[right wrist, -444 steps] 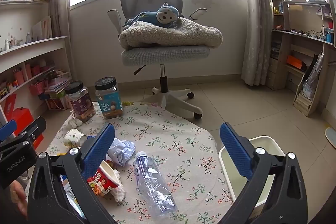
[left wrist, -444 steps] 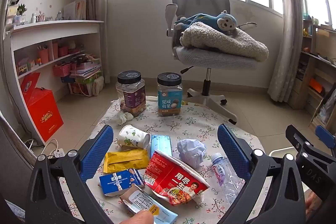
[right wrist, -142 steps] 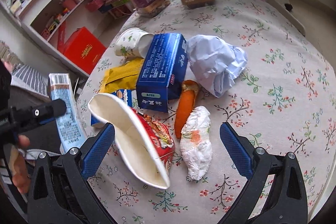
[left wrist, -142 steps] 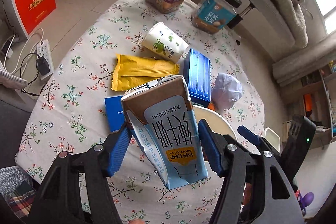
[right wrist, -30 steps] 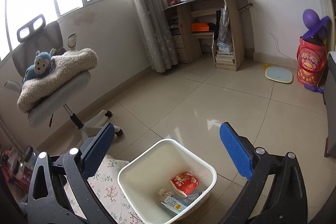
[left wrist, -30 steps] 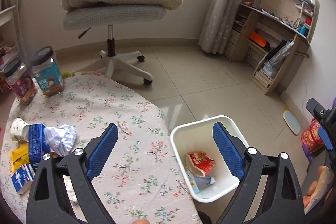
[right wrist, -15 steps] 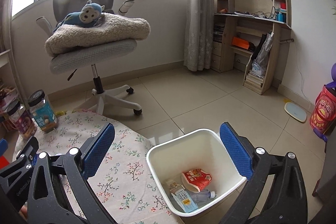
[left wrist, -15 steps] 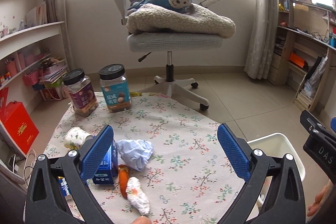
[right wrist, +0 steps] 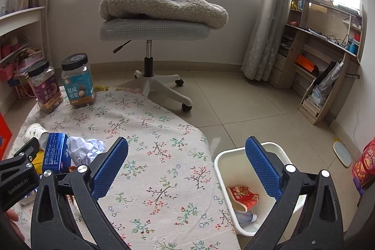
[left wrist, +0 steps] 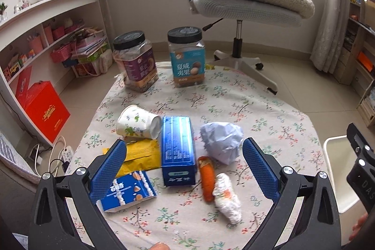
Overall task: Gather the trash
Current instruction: 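Grasp the blue biscuit box with left tool while right tool grasps the white tissue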
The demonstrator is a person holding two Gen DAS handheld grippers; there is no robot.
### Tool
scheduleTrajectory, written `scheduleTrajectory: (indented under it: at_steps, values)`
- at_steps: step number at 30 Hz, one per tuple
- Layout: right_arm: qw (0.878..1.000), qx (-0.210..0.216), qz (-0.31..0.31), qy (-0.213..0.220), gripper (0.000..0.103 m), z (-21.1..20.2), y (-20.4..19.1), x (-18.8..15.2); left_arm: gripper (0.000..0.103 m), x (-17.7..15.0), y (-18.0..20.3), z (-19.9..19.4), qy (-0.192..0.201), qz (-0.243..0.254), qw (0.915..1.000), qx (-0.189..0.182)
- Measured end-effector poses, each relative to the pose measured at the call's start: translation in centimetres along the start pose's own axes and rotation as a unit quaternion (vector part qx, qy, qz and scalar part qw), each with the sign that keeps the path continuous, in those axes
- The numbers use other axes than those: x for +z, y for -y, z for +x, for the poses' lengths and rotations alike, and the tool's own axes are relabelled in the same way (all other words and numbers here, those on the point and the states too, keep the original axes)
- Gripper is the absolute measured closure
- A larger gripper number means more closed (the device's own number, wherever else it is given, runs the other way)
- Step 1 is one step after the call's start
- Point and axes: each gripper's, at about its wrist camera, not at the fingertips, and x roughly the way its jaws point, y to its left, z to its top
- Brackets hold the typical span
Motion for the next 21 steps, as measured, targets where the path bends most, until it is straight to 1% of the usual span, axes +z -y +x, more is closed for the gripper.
scheduleTrajectory:
  at_steps: [2, 4, 5, 7, 9, 10, 12, 13, 16, 18, 20, 21]
  values:
    - [1.000, 0.013, -0.011, -0.008, 0.007, 0.2, -1.1, -0.1, 0.007, -0.1, -1.2, 1.4, -0.028, 0.024, 0.9993, 0.007]
    - [0.999, 0.027, -0.022, -0.019, 0.007, 0.5, -2.1, -0.2, 0.007, -0.2, -1.8, 3.1, -0.066, 0.079, 0.9946, 0.014]
    - [0.999, 0.034, -0.029, -0.026, 0.007, 0.8, -2.6, -0.2, 0.007, -0.5, -2.0, 4.0, -0.085, 0.108, 0.9904, 0.021]
    - [0.996, 0.055, -0.048, -0.050, 0.007, 1.5, -3.6, -0.4, 0.007, -1.4, -2.6, 6.0, -0.126, 0.160, 0.9783, 0.036]
    - [0.992, 0.076, -0.066, -0.077, 0.007, 2.3, -4.6, -0.9, 0.007, -2.6, -3.3, 7.8, -0.173, 0.192, 0.9654, 0.036]
    - [0.989, 0.088, -0.074, -0.091, 0.007, 2.7, -5.1, -1.2, 0.007, -3.2, -3.7, 8.5, -0.190, 0.203, 0.9601, 0.033]
    - [0.984, 0.114, -0.078, -0.115, 0.007, 3.3, -5.8, -1.8, 0.007, -4.2, -4.1, 9.6, -0.211, 0.228, 0.9498, 0.037]
    - [0.980, 0.128, -0.081, -0.126, 0.007, 3.6, -6.1, -2.0, 0.007, -4.8, -4.2, 10.1, -0.221, 0.240, 0.9447, 0.036]
    - [0.971, 0.151, -0.093, -0.157, 0.007, 4.4, -7.2, -2.9, 0.007, -5.9, -4.7, 11.5, -0.250, 0.249, 0.9355, 0.020]
    - [0.965, 0.164, -0.097, -0.181, 0.007, 5.1, -7.8, -3.5, 0.007, -6.4, -5.0, 12.4, -0.265, 0.244, 0.9328, -0.002]
    - [0.957, 0.176, -0.100, -0.208, 0.007, 6.0, -8.5, -4.3, 0.007, -7.1, -5.1, 13.0, -0.266, 0.253, 0.9303, -0.003]
    - [0.954, 0.179, -0.101, -0.219, 0.007, 6.4, -8.7, -4.6, 0.007, -7.2, -5.2, 13.0, -0.262, 0.252, 0.9313, -0.009]
